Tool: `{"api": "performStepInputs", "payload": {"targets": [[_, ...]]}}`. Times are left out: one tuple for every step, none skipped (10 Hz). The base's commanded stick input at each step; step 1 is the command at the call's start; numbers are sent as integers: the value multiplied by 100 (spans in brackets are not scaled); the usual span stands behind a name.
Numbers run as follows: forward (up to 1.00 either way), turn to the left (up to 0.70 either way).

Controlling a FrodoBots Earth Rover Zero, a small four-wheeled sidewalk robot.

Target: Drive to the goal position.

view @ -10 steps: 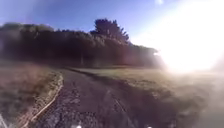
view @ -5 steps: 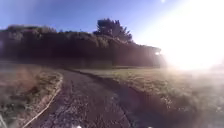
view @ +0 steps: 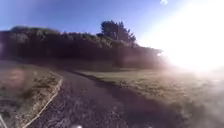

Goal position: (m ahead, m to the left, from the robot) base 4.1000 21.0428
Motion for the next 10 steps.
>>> {"api": "performStepInputs", "payload": {"targets": [[70, 14], [70, 14], [70, 14], [70, 14], [70, 14], [70, 14], [70, 14], [70, 14], [70, 14], [70, 14]]}}
